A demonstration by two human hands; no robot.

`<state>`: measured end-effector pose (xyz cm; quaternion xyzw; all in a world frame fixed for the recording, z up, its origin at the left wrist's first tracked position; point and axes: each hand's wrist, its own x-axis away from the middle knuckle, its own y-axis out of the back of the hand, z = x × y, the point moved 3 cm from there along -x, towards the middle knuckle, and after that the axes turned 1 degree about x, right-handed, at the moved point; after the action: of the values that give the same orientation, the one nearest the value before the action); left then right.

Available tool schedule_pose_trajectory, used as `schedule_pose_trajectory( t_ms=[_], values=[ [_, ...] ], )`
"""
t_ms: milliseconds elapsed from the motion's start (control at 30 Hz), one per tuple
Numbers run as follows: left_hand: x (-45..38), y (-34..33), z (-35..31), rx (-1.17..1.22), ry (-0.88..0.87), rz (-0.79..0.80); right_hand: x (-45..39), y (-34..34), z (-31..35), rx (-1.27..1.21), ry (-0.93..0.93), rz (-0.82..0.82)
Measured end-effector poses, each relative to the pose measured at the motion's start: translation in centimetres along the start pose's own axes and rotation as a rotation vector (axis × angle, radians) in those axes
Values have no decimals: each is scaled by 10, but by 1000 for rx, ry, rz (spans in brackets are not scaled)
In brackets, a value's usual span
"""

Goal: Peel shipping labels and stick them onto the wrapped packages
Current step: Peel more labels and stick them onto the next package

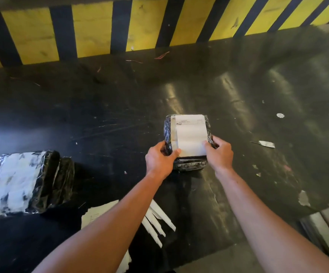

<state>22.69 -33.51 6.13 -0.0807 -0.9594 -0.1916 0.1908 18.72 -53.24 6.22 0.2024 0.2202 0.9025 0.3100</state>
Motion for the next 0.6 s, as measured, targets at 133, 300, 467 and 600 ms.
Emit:
schedule_pose_trajectory(
  t_ms=[133,300,467,600],
  values=[
    [-11,-19,8,-77,12,27,-18,1,-17,64,-14,53],
    [-11,-14,19,-174,-14,30,-17,4,-24,154,16,123],
    [18,32,43,-164,-28,34,23,4,-20,334,215,-177],
    [57,93,83,-165,-1,-36,76,-18,-16,292,404,-169]
  ],
)
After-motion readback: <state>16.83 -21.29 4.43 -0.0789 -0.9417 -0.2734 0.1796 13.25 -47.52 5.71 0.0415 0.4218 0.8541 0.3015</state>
